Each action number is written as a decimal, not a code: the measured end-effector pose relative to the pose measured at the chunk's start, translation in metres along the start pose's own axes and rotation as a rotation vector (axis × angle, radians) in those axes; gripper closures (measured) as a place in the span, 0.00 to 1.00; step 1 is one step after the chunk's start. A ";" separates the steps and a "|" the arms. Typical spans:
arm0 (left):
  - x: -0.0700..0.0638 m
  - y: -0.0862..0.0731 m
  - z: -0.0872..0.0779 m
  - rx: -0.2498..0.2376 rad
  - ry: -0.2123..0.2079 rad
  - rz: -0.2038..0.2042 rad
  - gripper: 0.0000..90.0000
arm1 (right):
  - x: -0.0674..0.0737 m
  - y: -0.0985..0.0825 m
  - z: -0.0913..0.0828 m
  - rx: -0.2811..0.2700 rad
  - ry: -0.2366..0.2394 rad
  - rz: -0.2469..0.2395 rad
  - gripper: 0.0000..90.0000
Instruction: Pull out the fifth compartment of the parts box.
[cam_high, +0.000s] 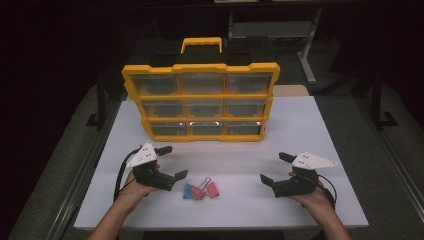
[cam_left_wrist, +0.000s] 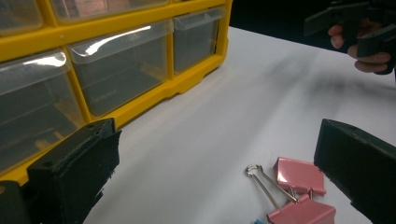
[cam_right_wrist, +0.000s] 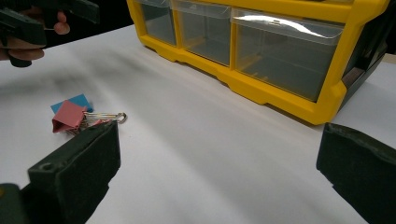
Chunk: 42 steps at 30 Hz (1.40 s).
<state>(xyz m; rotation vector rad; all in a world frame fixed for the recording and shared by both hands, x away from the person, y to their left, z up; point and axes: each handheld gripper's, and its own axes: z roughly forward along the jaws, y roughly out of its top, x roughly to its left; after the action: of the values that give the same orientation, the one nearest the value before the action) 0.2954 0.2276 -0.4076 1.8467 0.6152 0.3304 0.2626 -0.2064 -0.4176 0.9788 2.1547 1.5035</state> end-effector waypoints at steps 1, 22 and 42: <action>0.001 0.001 0.000 -0.003 -0.001 0.005 0.00 | 0.000 0.000 0.000 -0.001 -0.003 0.001 0.00; 0.004 0.013 0.016 -0.012 -0.012 0.011 0.00 | -0.001 0.000 0.003 0.009 0.009 0.002 0.00; 0.007 0.023 0.034 -0.024 -0.003 0.028 0.00 | 0.000 -0.003 0.010 0.050 0.027 -0.029 0.00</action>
<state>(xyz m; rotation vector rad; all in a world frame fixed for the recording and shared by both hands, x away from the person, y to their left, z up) 0.3241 0.1992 -0.3984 1.8339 0.5810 0.3521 0.2678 -0.2003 -0.4245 0.9453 2.2256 1.4639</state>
